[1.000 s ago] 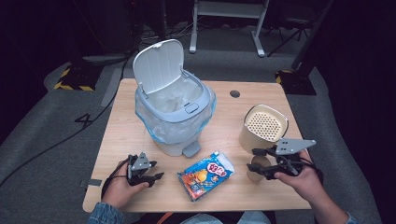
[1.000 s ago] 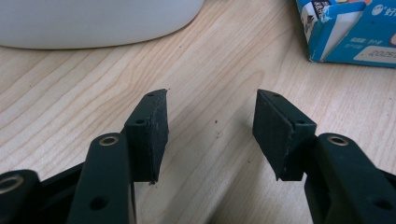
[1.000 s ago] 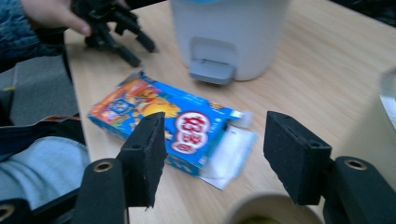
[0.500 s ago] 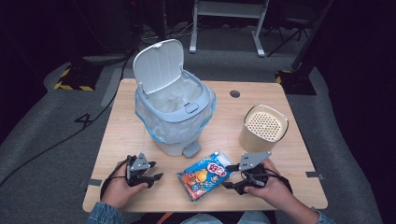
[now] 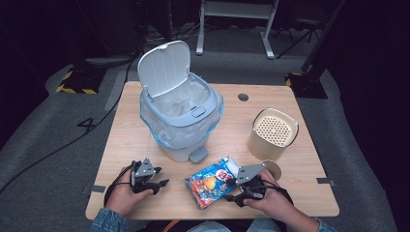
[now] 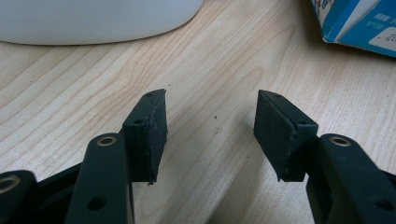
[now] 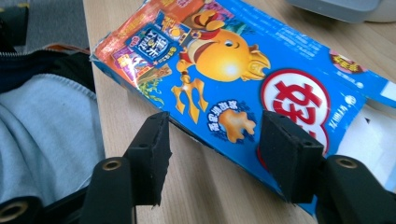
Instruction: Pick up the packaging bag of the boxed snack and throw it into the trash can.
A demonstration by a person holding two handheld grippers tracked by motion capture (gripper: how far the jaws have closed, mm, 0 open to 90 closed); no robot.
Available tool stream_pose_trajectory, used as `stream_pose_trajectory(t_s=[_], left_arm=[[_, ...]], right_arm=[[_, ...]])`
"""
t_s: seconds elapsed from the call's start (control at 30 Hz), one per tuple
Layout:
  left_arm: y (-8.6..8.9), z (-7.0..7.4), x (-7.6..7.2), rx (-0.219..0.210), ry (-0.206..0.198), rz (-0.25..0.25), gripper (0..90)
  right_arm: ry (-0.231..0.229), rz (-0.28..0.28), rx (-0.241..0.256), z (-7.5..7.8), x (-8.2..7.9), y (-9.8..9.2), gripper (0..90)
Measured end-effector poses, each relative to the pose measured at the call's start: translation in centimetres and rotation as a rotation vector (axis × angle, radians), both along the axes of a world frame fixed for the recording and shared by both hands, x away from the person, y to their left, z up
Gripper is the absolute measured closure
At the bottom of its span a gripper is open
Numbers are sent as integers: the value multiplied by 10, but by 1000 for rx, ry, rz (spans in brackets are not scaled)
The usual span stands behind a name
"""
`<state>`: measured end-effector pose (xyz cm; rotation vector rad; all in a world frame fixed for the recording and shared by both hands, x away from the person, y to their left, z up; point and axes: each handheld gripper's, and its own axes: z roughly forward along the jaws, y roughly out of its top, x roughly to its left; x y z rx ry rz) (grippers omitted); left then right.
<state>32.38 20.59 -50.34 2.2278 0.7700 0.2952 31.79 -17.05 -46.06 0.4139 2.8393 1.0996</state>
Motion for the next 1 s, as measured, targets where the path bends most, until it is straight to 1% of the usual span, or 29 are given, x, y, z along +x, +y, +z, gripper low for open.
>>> stream_pose_trajectory(t_s=[0.07,0.13,0.2,0.23,0.27,0.33,0.37,0.43,0.5,0.57,0.6,0.63,0.7,0.8,0.9,1.0], left_arm=[[0,0,0,0,0,0,448],[0,0,0,0,0,0,448],[0,0,0,0,0,0,448],[0,0,0,0,0,0,448],[0,0,0,0,0,0,447],[0,0,0,0,0,-1,447],[0,0,0,0,0,-1,447],[0,0,0,0,0,-1,446],[0,0,0,0,0,-1,446],[0,0,0,-1,1,-1,445],[0,0,0,-2,1,-2,445],[0,0,0,-2,2,-2,445],[0,0,0,-1,1,-1,445],[0,0,0,0,1,-2,444],[0,0,0,-3,2,-2,444],[0,0,0,-4,4,-3,444]], right_arm=[[-32,16,-22,0,-2,2,452],[-55,36,-47,1,-3,2,457],[-90,26,-76,2,-3,1,457],[-120,18,-98,2,-1,-1,457],[-142,9,-120,0,1,-3,467],[-135,5,-115,-1,2,-4,476],[-136,4,-109,-1,3,-5,502],[-143,8,-115,-1,3,-5,555],[-129,25,-105,-2,3,-4,635],[-126,55,-100,-2,2,-3,699],[-126,55,-100,-2,2,-3,699],[-120,61,-94,-2,2,-3,719],[-107,87,-91,-2,2,-1,751],[-103,147,-89,-2,-1,3,814],[-104,188,-74,2,-7,7,871],[-95,204,-50,9,-10,8,899]])
